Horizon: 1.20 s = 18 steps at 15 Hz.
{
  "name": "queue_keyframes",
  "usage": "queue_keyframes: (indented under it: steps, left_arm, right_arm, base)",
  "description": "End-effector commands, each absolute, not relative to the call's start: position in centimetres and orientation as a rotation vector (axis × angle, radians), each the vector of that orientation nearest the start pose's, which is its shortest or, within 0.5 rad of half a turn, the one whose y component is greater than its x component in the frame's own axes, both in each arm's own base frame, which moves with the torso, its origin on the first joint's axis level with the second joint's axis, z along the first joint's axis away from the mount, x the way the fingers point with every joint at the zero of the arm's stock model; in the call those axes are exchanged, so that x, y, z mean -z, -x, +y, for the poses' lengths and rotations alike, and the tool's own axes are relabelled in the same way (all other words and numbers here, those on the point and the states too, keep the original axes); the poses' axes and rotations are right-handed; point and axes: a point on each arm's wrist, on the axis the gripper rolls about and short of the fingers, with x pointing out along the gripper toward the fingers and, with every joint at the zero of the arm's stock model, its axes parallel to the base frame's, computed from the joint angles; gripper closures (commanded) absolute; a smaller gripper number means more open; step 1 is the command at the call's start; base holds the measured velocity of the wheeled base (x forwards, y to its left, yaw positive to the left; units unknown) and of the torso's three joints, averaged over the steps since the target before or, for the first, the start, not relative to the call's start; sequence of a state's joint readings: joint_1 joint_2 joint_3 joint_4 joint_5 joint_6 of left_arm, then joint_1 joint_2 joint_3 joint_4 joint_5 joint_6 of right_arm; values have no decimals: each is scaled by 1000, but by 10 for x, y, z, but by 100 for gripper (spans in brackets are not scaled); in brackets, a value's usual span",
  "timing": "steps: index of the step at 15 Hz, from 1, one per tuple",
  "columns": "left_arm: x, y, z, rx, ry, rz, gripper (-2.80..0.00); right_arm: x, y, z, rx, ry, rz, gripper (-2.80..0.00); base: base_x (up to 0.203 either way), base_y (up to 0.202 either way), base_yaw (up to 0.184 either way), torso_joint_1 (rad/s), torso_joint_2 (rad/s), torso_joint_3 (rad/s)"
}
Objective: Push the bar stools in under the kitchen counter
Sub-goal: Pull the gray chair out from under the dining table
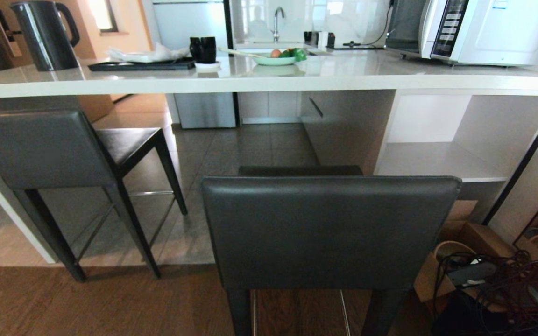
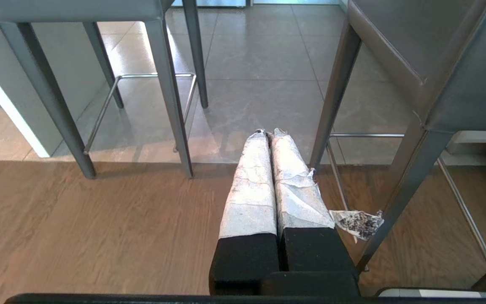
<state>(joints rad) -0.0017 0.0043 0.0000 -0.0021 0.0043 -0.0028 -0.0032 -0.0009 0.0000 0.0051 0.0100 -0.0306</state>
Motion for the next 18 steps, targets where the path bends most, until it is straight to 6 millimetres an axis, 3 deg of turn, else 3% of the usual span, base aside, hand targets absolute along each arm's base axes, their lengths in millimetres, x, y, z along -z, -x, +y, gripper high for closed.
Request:
queue_keyframes:
  steps: [1, 5, 8, 15, 18]
  left_arm:
    - [-76, 22, 0, -3, 3, 2, 0]
    - [-76, 22, 0, -3, 3, 3, 0]
    - [-76, 22, 0, -3, 3, 3, 0]
    - [-76, 22, 0, -2, 3, 3, 0]
    - [-76, 22, 0, -2, 3, 3, 0]
  right_arm:
    - [-75, 23, 0, -8, 31, 4, 0]
    - [-75, 23, 0, -8, 31, 4, 0]
    - [-75, 23, 0, -8, 29, 4, 0]
    - [-75, 23, 0, -8, 29, 4, 0]
    - [-75, 23, 0, -8, 29, 4, 0]
  base:
    - [0, 0, 0, 0, 0, 0]
    - [-14, 0, 0, 2, 0, 1]
    - [-159, 0, -3, 3, 1, 3]
    - [0, 0, 0, 0, 0, 0]
    - [3, 142, -1, 0, 3, 3]
